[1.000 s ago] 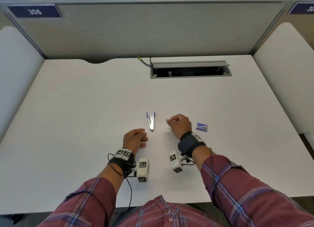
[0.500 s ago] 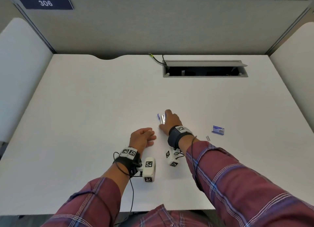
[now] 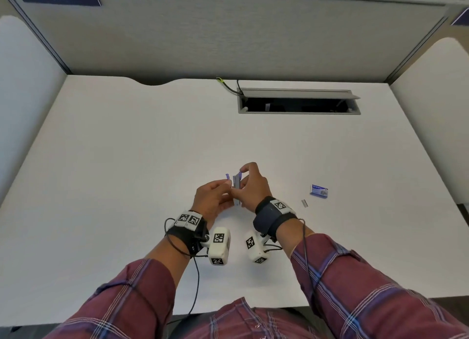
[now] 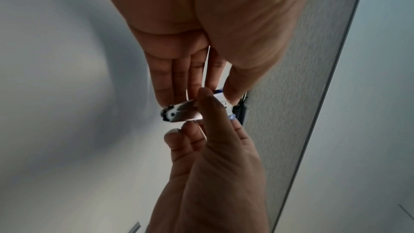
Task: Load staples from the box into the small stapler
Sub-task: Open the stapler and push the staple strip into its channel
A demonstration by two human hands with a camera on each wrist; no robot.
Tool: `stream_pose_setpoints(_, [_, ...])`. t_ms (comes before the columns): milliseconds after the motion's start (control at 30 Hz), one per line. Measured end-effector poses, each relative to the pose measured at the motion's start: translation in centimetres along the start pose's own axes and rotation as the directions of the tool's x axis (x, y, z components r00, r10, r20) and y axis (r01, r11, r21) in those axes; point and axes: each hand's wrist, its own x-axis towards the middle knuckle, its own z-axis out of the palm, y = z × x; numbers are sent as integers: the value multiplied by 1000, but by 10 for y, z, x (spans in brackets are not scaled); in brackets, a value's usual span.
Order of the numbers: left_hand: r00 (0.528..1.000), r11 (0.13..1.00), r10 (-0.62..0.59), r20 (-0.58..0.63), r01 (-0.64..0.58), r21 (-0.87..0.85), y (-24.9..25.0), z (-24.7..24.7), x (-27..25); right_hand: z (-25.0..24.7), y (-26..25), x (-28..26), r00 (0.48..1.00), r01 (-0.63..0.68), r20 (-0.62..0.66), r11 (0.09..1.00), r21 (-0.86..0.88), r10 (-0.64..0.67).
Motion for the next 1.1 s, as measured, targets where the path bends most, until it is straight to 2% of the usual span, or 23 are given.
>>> stream_pose_setpoints(200, [998, 998, 25, 50, -28, 64, 3, 5, -9, -15, 3, -12, 998, 42, 54, 999, -7, -42])
stream_pose_setpoints(300, [995, 984, 61, 74, -73, 164, 6, 9, -15, -26, 2, -19, 996, 43, 83, 999, 11, -44])
stream_pose_setpoints(467, [975, 891, 176, 134, -216, 400, 3, 18, -21, -37, 6, -29, 989, 80, 129, 997, -20, -77])
stream_pose_setpoints(600, [960, 808, 237, 147, -279, 519, 0, 24, -25, -43, 10, -33, 984, 109, 146, 991, -72, -98])
stream_pose_setpoints(1100, [966, 784, 225, 127, -257, 565, -8, 52, -31, -58, 18, -45, 987, 131, 113, 984, -118, -118])
